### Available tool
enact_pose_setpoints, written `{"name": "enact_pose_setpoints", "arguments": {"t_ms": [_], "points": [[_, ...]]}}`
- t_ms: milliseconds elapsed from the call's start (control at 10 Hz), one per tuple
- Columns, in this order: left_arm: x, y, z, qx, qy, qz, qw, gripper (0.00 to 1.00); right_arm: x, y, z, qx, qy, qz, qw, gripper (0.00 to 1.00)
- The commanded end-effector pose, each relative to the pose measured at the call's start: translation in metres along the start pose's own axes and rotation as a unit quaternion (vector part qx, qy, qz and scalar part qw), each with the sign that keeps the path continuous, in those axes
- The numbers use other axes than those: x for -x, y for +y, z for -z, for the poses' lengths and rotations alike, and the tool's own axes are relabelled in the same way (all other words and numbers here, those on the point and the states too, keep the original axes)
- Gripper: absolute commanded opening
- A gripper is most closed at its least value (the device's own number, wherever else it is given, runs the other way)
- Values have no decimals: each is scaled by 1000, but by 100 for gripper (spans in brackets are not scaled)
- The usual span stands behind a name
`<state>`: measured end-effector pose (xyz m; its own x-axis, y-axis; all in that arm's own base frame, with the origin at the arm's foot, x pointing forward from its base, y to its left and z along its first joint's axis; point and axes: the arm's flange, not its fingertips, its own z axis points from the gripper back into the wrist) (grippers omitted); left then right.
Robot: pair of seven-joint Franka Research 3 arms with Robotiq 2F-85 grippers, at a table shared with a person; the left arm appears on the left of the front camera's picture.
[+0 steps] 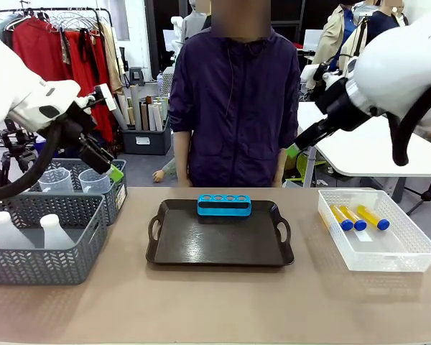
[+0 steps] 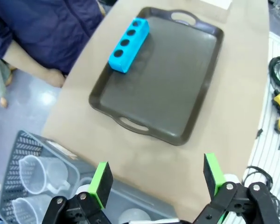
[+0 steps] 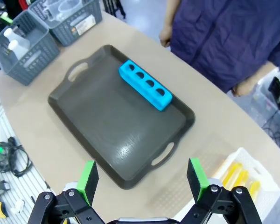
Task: Prepare the laboratory tools.
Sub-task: Pick up one Large Measuring Cup and place it on the Handle tray.
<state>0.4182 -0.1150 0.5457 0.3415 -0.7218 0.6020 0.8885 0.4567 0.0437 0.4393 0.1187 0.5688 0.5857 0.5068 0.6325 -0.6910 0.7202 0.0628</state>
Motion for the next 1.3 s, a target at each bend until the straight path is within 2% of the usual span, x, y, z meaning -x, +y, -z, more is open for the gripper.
{"name": "enact_pose_setpoints", "arguments": {"t_ms": [0,300,600,1100,1200], "points": [[-10,8,5,-16,-22,16,1000,100,-11,-24,-12,-58,0,-17,998,100],[-17,22,-3,-37,-57,15,998,100,-16,-44,-35,-55,-16,-38,998,100],[-21,33,-17,-25,-78,-3,997,100,-12,-58,-44,-55,-36,-48,997,100],[-29,36,-27,-37,-80,-1,996,100,-8,-63,-36,-48,-46,-45,997,100],[-28,30,-27,-36,-67,-10,997,100,-9,-57,-40,-44,-27,-44,998,100]]}}
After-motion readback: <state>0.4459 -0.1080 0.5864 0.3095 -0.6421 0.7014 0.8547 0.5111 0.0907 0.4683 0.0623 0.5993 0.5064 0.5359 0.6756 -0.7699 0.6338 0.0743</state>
